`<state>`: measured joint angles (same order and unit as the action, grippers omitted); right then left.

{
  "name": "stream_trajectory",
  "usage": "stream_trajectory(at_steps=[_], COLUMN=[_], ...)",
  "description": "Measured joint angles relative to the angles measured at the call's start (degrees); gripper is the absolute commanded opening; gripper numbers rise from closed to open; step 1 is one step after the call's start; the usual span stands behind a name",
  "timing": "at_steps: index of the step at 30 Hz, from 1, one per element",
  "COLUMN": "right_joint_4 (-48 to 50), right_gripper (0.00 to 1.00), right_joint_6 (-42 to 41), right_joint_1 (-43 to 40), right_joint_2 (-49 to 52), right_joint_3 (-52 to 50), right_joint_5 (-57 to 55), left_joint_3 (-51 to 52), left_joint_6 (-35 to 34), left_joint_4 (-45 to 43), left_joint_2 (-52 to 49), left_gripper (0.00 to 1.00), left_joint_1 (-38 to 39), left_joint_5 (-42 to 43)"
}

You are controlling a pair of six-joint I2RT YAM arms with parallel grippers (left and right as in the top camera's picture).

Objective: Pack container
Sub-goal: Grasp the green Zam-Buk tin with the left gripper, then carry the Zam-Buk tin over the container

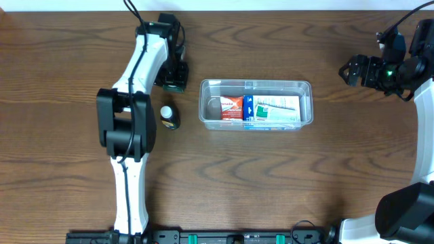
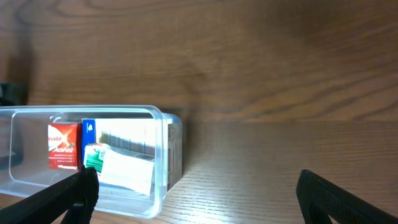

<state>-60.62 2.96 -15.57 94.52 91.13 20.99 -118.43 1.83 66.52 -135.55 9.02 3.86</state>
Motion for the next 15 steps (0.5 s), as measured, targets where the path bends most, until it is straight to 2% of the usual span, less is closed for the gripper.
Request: stream_trajectory(at_steps=[10, 15], right_joint_4=[0.02, 0.02], right_gripper=[0.99, 0.99], right_joint_6=[0.0, 0.0], right_joint_1=[0.0, 0.0], right_joint_2=[0.0, 0.0], right_joint_3=[0.0, 0.0], right_joint_5=[0.0, 0.0], left_joint_3=[-0.02, -0.26], left_joint_6=[-4.87, -8.87], left_joint_4=[7.58, 10.58], left_joint_2=[17.84, 21.14], left_gripper=[0.58, 0.58], left_joint_1=[0.37, 4.11], left_joint_5=[4.7, 6.16])
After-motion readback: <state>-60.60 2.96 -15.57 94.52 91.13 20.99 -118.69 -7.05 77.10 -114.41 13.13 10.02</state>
